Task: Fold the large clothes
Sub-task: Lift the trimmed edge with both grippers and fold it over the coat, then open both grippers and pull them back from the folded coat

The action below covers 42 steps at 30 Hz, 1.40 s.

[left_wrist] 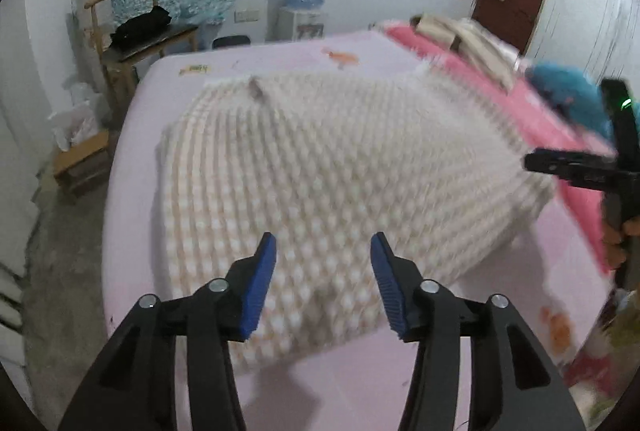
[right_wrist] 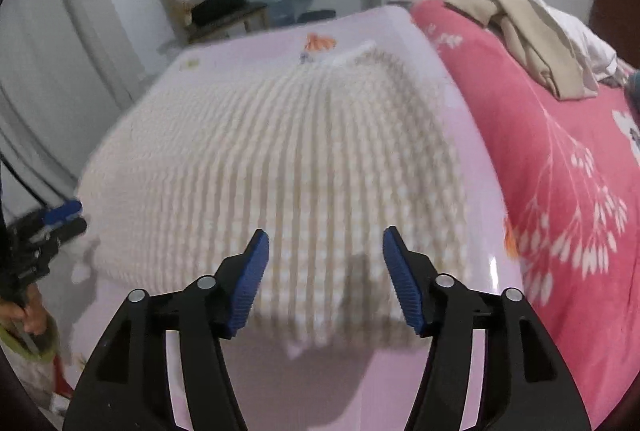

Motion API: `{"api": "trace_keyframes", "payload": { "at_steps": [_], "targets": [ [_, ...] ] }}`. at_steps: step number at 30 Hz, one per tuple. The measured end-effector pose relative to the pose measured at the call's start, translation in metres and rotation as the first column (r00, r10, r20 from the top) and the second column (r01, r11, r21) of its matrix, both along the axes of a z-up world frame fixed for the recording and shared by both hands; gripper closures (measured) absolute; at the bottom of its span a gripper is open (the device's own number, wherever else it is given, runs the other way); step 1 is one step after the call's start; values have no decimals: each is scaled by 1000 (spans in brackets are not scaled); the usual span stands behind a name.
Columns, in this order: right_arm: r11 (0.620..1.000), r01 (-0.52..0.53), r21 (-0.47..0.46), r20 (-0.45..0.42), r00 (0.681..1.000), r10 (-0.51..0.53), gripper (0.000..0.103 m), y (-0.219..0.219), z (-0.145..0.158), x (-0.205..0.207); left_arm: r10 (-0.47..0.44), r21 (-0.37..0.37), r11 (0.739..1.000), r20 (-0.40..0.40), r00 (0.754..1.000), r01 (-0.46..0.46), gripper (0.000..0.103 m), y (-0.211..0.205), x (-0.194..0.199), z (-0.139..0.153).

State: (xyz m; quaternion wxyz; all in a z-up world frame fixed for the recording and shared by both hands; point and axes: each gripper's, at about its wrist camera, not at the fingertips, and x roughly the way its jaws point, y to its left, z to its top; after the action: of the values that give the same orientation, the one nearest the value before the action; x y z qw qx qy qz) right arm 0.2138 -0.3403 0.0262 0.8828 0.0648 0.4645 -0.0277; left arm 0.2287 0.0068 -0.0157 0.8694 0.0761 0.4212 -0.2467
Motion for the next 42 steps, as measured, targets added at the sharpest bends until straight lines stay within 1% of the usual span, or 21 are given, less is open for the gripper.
{"api": "trace_keyframes", "payload": {
  "at_steps": [2, 3, 4, 6, 8, 10, 12, 15, 16, 17, 19, 20, 22, 23, 25, 27, 28, 31, 33, 37, 42],
  "targets": [
    [1000, 16, -23, -74, 997, -17, 45, -1, -32, -2, 70, 111, 992, -69, 995, -62, 54, 1, 9, -30],
    [1000, 27, -4, -86, 996, -27, 45, -5, -42, -3, 83, 105, 992, -82, 993, -74, 54, 5, 10, -36],
    [999, 38, 0, -77, 996, -38, 45, -6, -41, -5, 90, 66, 994, -80, 993, -85, 54, 10, 9, -34],
    [998, 48, -30, -77, 996, -50, 45, 0, -30, -7, 100, 38, 995, -58, 993, -97, 54, 13, 4, -19],
    [1000, 20, -15, -19, 1000, -20, 45, 19, -8, -14, 56, -1, 998, 3, 998, -56, 54, 8, -8, -2],
    [1000, -31, 1, 31, 999, 31, 45, 42, 3, -12, 7, -7, 1000, 32, 999, -7, 54, -5, -15, 3],
    [996, -85, -12, 47, 995, 85, 45, 64, 1, -6, -11, 34, 999, 28, 1000, 10, 53, -22, -16, -6],
    [991, -131, -22, -15, 991, 131, 43, 89, -30, 13, 21, 145, 989, -21, 1000, -18, 51, -39, -6, -40],
    [991, -125, -52, -30, 992, 124, 43, 91, -39, 17, 33, 125, 992, 9, 999, -33, 50, -37, -8, -42],
    [989, -124, -75, -21, 992, 123, 43, 93, -43, 17, 42, 124, 991, -4, 999, -41, 50, -37, -9, -41],
    [993, -105, -63, -34, 994, 103, 43, 88, -32, 14, 48, 102, 994, -10, 999, -46, 50, -33, -13, -32],
    [994, -91, -66, -15, 996, 90, 43, 86, -25, 7, 42, 73, 996, 13, 999, -43, 50, -28, -19, -24],
    [994, -57, -91, 22, 998, 60, 42, 76, -14, -2, 52, 62, 997, 62, 997, -56, 45, -16, -27, -14],
    [995, -2, -101, 37, 999, 6, 41, 62, -11, -8, 68, 63, 995, 65, 996, -72, 44, -11, -27, -13],
    [993, 100, -64, 12, 995, -100, 40, 33, -23, -11, 118, 76, 990, 34, 992, -121, 38, -1, -19, -20],
    [985, 171, 5, -74, 983, -170, 39, 6, -53, -7, 172, 84, 982, -28, 985, -170, 38, 7, -6, -34],
    [986, 167, 19, -59, 984, -166, 39, 4, -57, -7, 179, 61, 982, -42, 983, -176, 38, 11, -3, -37],
    [989, 145, -28, -54, 988, -146, 39, 15, -48, -13, 180, 21, 984, -26, 983, -180, 36, 13, -10, -24],
    [993, 115, 9, -15, 993, -115, 37, 24, -36, -25, 167, -13, 986, -1, 986, -167, 33, 16, -22, -11],
    [997, 80, -12, 74, 994, -78, 24, 38, -9, -50, 143, -78, 988, 77, 987, -137, 21, 16, -55, 18],
    [996, 60, -63, 148, 988, -50, 10, 61, 21, -77, 132, -103, 988, 165, 978, -116, 5, 17, -88, 49]
  ]
}}
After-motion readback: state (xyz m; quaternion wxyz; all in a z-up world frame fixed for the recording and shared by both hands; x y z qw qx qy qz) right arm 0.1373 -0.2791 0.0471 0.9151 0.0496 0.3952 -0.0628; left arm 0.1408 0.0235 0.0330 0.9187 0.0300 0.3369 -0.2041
